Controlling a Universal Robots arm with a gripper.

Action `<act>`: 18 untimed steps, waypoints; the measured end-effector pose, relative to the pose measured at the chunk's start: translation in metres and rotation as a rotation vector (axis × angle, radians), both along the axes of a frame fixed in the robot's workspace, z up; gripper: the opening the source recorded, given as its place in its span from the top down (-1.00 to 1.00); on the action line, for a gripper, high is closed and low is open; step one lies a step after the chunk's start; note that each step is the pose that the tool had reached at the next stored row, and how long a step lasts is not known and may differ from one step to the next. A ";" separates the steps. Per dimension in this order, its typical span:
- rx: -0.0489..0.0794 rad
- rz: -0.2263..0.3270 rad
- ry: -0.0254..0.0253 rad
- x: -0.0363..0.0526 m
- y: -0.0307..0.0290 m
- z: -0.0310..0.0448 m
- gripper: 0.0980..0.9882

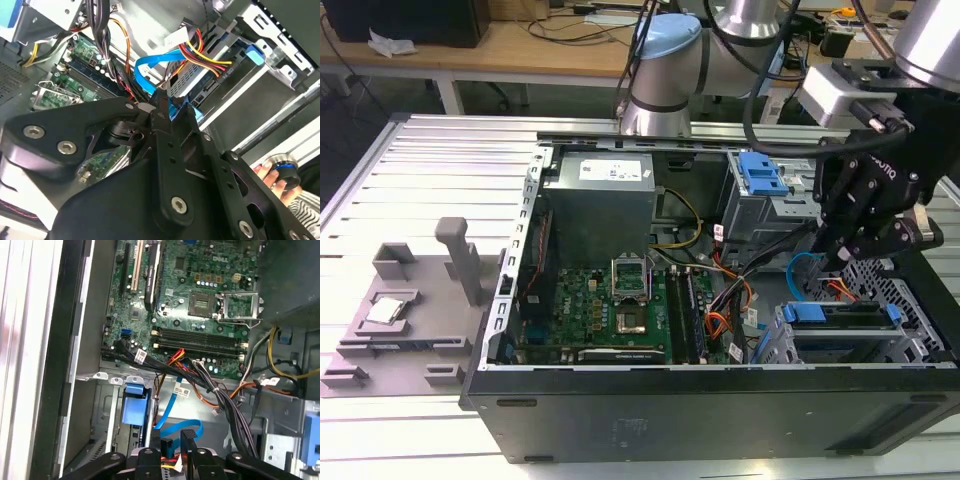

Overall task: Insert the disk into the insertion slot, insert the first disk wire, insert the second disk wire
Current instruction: 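Insert the second disk wire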

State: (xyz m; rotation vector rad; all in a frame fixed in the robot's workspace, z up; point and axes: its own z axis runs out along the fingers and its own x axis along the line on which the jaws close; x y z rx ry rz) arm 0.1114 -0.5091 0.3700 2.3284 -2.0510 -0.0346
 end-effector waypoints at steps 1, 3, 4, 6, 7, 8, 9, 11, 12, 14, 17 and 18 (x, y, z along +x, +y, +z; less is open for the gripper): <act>-0.001 0.012 0.0000 0.0000 0.0003 -0.0014 0.54; -0.007 0.020 0.0001 -0.0001 0.0003 -0.0025 0.54; -0.007 0.020 0.0001 -0.0001 0.0003 -0.0025 0.54; -0.007 0.020 0.0000 -0.0001 0.0003 -0.0025 0.54; -0.007 0.020 0.0000 -0.0001 0.0003 -0.0025 0.54; -0.007 0.020 0.0001 -0.0001 0.0003 -0.0025 0.54; -0.007 0.020 0.0001 -0.0001 0.0003 -0.0025 0.58; -0.007 0.020 0.0000 -0.0001 0.0003 -0.0025 0.74; -0.007 0.020 0.0000 -0.0001 0.0003 -0.0025 0.74; -0.007 0.021 0.0001 -0.0001 0.0003 -0.0025 0.74; -0.007 0.021 0.0001 -0.0001 0.0003 -0.0025 0.74; -0.007 0.021 0.0000 -0.0001 0.0003 -0.0025 0.74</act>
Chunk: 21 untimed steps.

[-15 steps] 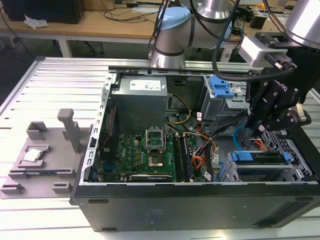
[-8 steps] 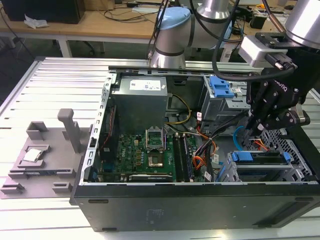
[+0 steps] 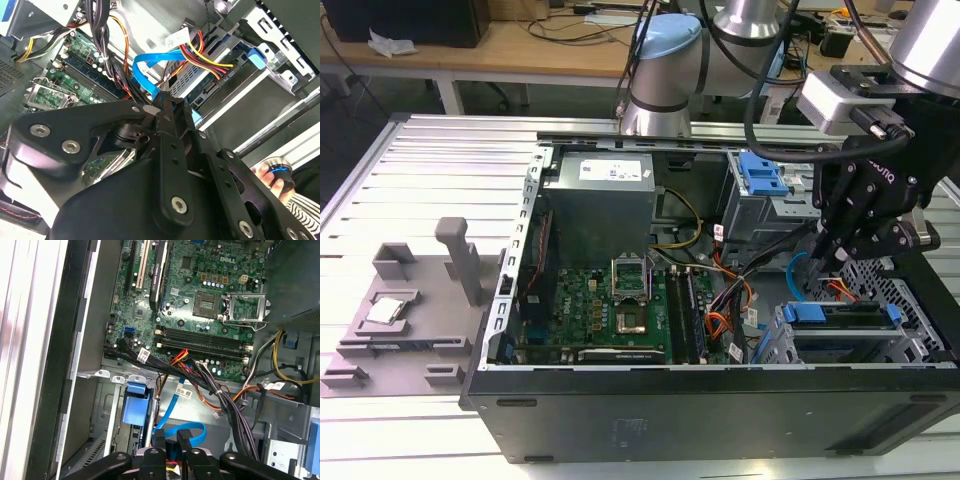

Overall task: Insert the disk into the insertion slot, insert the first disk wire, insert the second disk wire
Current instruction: 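Insert the second disk wire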

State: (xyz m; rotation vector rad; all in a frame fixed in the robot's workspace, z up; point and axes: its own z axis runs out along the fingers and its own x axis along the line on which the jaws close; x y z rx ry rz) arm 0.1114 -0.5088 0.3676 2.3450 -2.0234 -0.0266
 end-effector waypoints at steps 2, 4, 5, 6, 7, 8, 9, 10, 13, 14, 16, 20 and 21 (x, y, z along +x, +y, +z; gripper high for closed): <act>0.000 0.000 0.0000 0.0000 0.0000 0.0000 0.72; -0.014 0.000 0.0000 0.0000 0.0001 0.0000 0.58; -0.064 0.000 0.0000 0.0000 0.0000 -0.0001 0.58; -0.081 0.000 0.0001 0.0000 0.0000 -0.0001 0.58; -0.084 0.000 0.0000 0.0000 0.0000 -0.0002 0.58; -0.084 0.000 0.0000 0.0000 -0.0001 -0.0001 0.58; -0.084 0.000 0.0000 0.0000 0.0000 0.0000 0.58; -0.084 0.000 0.0000 0.0000 0.0000 -0.0001 0.58; -0.085 0.000 0.0000 0.0000 0.0000 -0.0001 0.75; -0.085 0.000 0.0000 0.0000 0.0000 -0.0002 0.86; -0.085 0.000 0.0000 0.0000 0.0000 -0.0002 0.86; -0.077 0.000 0.0000 -0.0001 -0.0025 -0.0001 0.86; -0.028 0.000 0.0000 0.0000 -0.0079 -0.0005 0.86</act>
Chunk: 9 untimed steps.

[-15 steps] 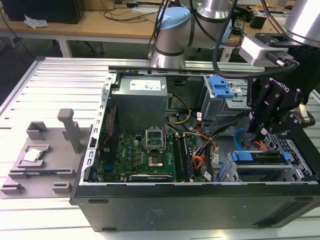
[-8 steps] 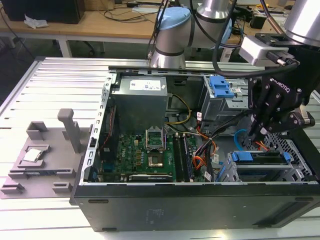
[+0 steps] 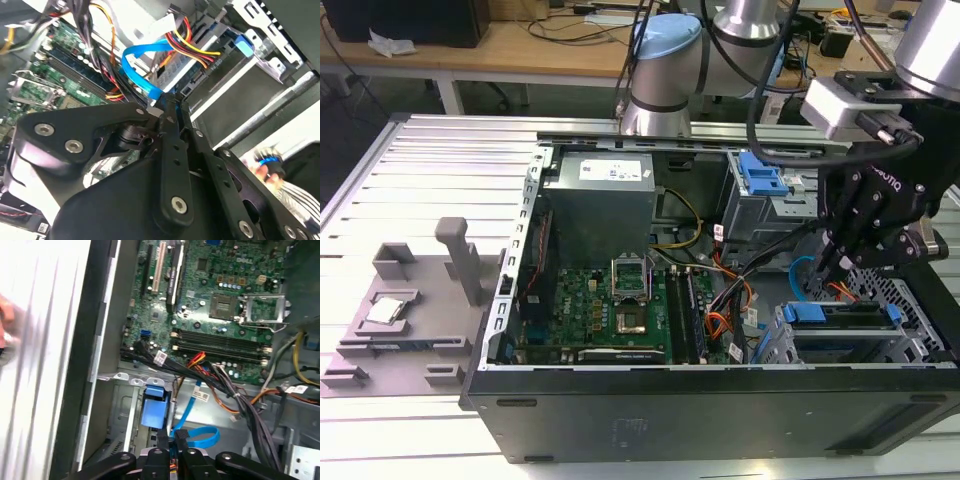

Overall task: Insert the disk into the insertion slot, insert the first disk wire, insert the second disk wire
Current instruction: 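Insert the second disk wire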

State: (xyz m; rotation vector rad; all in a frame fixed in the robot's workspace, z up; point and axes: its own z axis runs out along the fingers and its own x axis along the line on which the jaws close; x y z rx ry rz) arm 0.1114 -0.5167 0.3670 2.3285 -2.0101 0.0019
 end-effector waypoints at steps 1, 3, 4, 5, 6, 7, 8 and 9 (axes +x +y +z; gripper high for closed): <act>0.026 0.000 0.0000 0.0000 -0.0041 -0.0005 0.86; 0.031 -0.008 -0.0001 0.0000 -0.0097 -0.0047 0.86; 0.031 -0.018 -0.0002 0.0000 -0.0098 -0.0061 0.86; 0.030 -0.028 -0.0004 0.0000 -0.0098 -0.0068 0.86; 0.029 -0.044 -0.0007 0.0000 -0.0098 -0.0076 0.86; 0.028 -0.054 -0.0008 0.0000 -0.0098 -0.0081 0.86; 0.026 -0.069 -0.0011 0.0000 -0.0098 -0.0088 0.86; 0.025 -0.081 -0.0013 0.0000 -0.0098 -0.0094 0.86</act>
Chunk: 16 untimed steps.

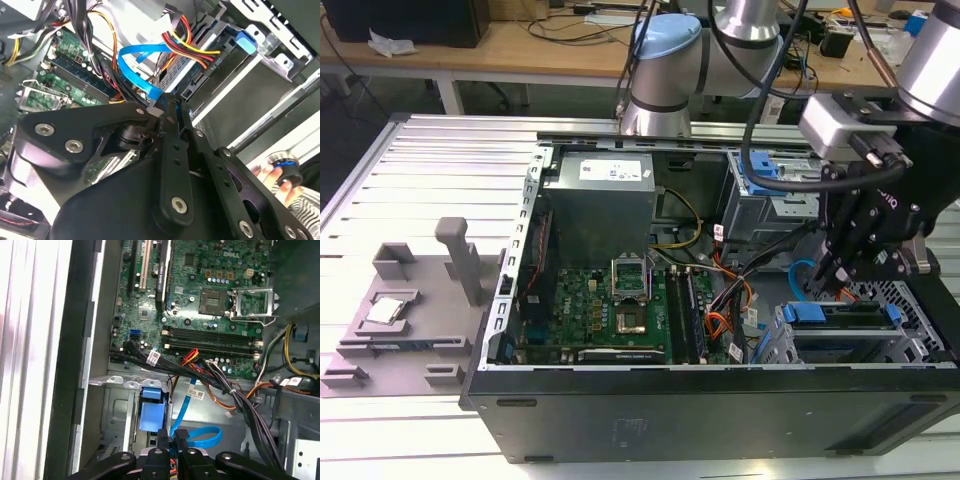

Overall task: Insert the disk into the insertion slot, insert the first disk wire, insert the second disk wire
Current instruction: 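Insert the second disk wire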

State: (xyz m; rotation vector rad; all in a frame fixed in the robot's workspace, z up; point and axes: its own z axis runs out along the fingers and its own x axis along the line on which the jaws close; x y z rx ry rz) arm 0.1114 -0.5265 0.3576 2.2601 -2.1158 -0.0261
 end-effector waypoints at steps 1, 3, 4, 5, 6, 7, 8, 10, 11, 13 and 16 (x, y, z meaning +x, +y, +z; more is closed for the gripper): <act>-0.002 -0.014 0.0000 0.0000 0.0000 -0.0006 0.86; -0.007 -0.032 0.0000 0.0014 0.0000 -0.0017 0.86; -0.011 -0.033 -0.0001 0.0044 0.0000 -0.0020 0.86; -0.015 -0.034 0.0001 0.0100 0.0000 -0.0022 0.86; -0.017 -0.034 0.0003 0.0123 0.0001 -0.0025 0.86; -0.018 -0.034 0.0002 0.0134 0.0001 -0.0028 0.86; -0.023 -0.035 0.0003 0.0137 -0.0002 -0.0034 0.86; -0.030 -0.035 0.0002 0.0138 -0.0017 -0.0041 0.86; -0.033 -0.035 0.0001 0.0139 -0.0026 -0.0045 0.86; -0.038 -0.035 0.0000 0.0145 -0.0041 -0.0053 0.86; -0.043 -0.035 0.0002 0.0161 -0.0045 -0.0072 0.86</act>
